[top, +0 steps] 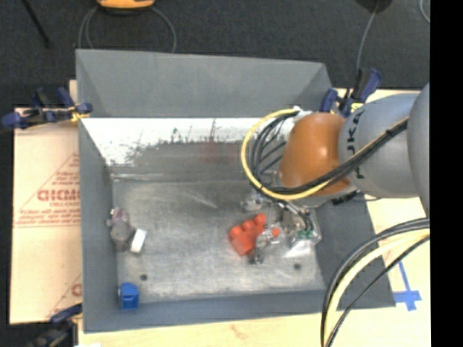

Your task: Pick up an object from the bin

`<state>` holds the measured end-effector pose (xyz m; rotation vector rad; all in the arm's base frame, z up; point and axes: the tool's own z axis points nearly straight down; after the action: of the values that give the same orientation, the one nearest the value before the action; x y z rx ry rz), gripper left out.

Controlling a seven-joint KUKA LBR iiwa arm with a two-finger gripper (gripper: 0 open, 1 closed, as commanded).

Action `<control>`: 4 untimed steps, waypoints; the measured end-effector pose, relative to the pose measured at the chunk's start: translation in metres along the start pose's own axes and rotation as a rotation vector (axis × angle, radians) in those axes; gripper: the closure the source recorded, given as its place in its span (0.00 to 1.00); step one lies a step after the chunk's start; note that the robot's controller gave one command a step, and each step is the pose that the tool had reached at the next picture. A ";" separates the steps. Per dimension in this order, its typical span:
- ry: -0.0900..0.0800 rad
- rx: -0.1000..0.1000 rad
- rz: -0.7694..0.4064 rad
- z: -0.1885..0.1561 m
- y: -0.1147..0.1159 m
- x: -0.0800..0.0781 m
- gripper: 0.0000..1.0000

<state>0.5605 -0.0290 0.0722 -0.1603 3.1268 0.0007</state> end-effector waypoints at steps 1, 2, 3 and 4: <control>0.003 -0.001 0.001 -0.002 0.000 -0.002 0.00; 0.002 0.000 0.002 -0.004 0.000 -0.004 0.00; 0.000 0.000 0.003 -0.005 0.000 -0.006 0.00; -0.002 0.000 0.004 -0.006 -0.001 -0.008 0.00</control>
Offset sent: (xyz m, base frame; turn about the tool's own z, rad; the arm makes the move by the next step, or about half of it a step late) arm 0.0000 0.0000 0.0000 0.0000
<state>0.5685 -0.0289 0.0784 -0.1533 3.1249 0.0015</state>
